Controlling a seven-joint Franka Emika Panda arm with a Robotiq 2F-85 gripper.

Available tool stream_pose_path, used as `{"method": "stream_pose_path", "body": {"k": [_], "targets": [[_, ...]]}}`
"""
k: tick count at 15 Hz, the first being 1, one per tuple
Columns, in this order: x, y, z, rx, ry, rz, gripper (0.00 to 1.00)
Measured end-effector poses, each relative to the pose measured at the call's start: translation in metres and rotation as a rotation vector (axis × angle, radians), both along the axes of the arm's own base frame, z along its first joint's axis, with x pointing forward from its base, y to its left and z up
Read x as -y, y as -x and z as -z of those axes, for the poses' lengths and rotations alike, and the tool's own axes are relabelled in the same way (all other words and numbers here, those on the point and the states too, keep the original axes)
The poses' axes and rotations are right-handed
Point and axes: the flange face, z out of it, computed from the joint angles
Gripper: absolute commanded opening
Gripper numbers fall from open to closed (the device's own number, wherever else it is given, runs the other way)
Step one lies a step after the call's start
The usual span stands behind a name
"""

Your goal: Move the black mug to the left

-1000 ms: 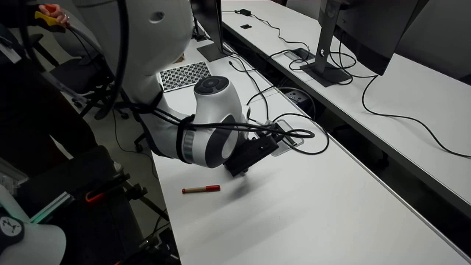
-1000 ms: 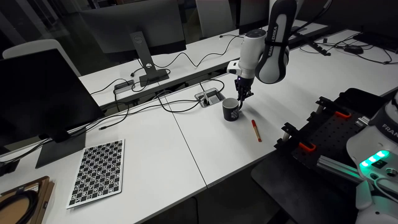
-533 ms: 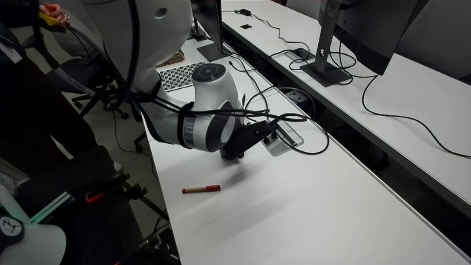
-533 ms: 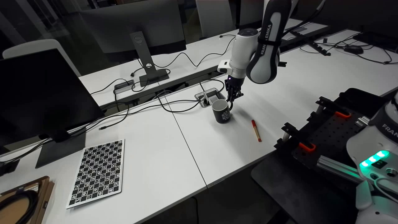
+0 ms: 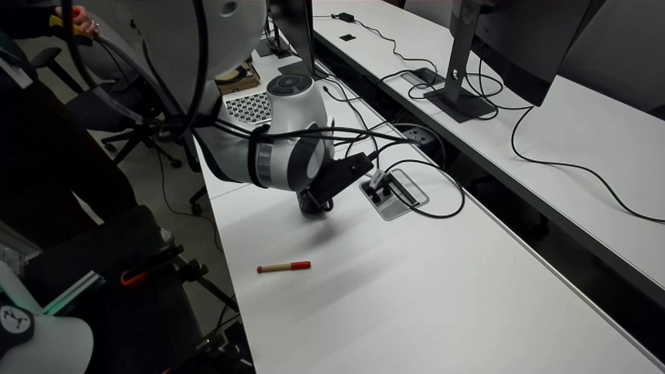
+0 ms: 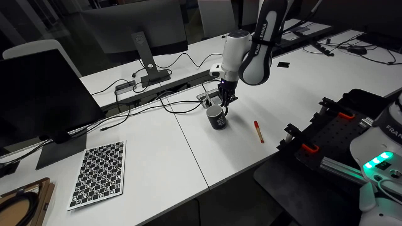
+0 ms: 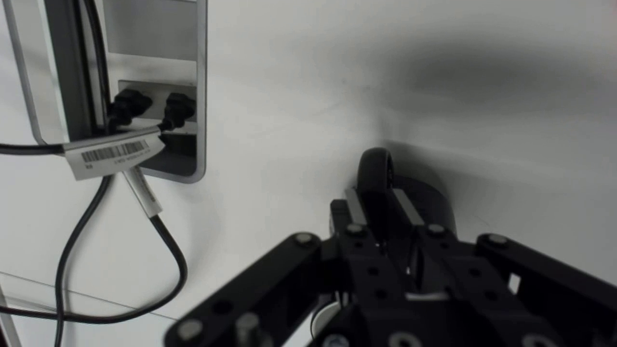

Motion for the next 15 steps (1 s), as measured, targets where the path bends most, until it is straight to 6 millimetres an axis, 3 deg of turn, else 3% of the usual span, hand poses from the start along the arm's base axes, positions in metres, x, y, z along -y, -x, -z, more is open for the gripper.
{"method": "stream_pose_path", "body": {"k": [11, 15], "targets": [[-0.056, 0.011, 0.007, -0.061, -0.055, -0.207, 0.04], [-0.065, 0.015, 0.012, -0.077, -0.138, -0.284, 0.04]]}}
